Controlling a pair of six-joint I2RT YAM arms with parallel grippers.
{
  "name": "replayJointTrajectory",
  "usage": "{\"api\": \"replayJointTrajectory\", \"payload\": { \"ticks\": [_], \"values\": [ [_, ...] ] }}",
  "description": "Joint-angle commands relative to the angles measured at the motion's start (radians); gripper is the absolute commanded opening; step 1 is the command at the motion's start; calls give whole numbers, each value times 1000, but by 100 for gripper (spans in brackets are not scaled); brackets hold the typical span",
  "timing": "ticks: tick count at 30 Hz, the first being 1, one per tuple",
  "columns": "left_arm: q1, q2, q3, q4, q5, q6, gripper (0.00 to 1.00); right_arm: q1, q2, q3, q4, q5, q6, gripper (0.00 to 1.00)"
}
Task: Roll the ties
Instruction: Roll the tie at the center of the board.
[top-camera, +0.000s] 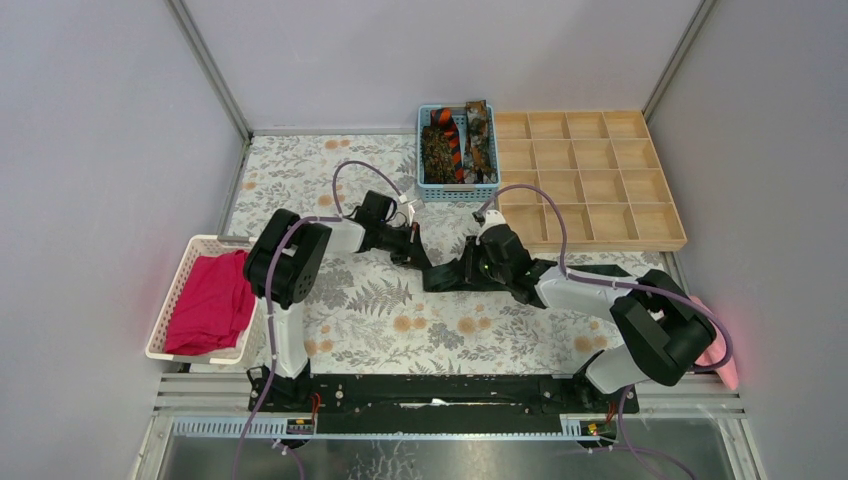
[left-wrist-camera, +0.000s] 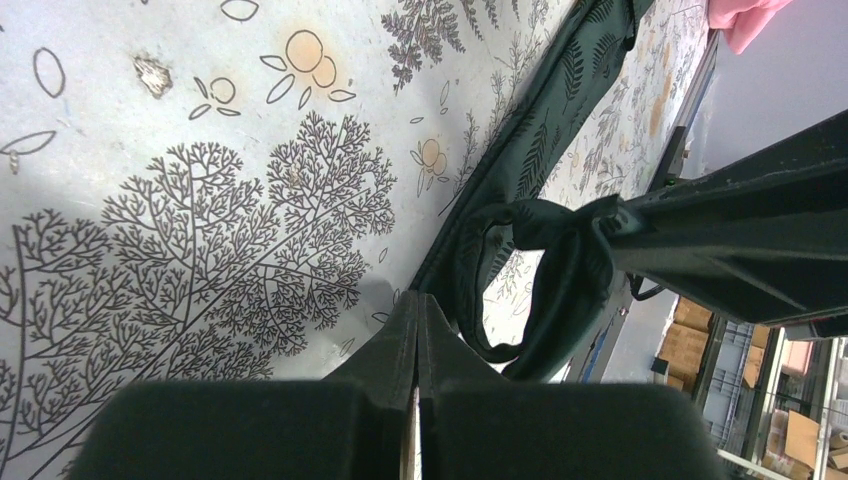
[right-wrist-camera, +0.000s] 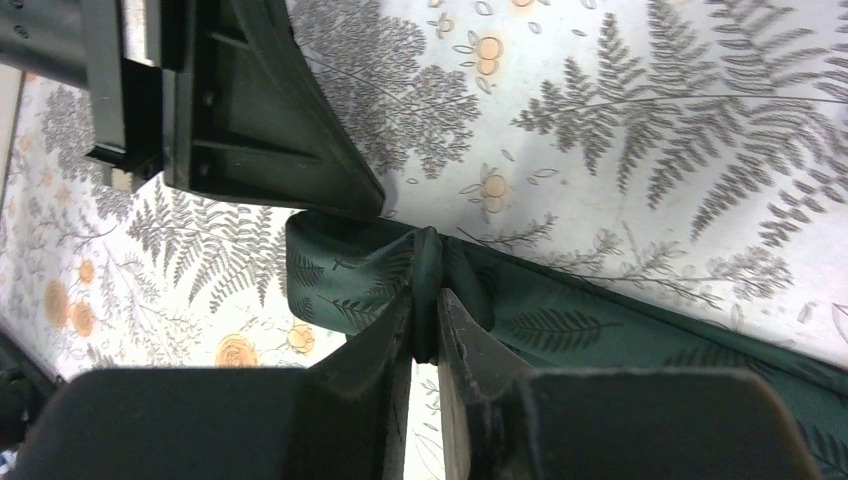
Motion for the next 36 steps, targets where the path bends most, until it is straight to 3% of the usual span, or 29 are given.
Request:
{"api": "replayJointTrajectory", "payload": {
  "ticks": [1, 9, 19, 22, 27, 36],
  "values": [
    [-12, -3, 18, 29, 12, -14, 0, -7, -53, -23, 8, 103, 26, 19],
    [-39, -28, 48, 35, -64, -39, 0, -7, -15, 48, -89, 99, 88, 18],
    [-78, -69, 92, -69, -209, 6, 0, -7, 17, -25, -122, 221, 159, 16],
    [-83, -53, 103, -69, -204, 3, 0, -6, 11, -28, -153, 256, 164, 26],
    [-87, -30, 120, -72, -202, 6, 0, -7, 9, -31, -173, 281, 153, 54],
    [-88, 5, 158, -63, -197, 8, 0, -7, -14, 49, -254, 313, 119, 57]
  ]
}}
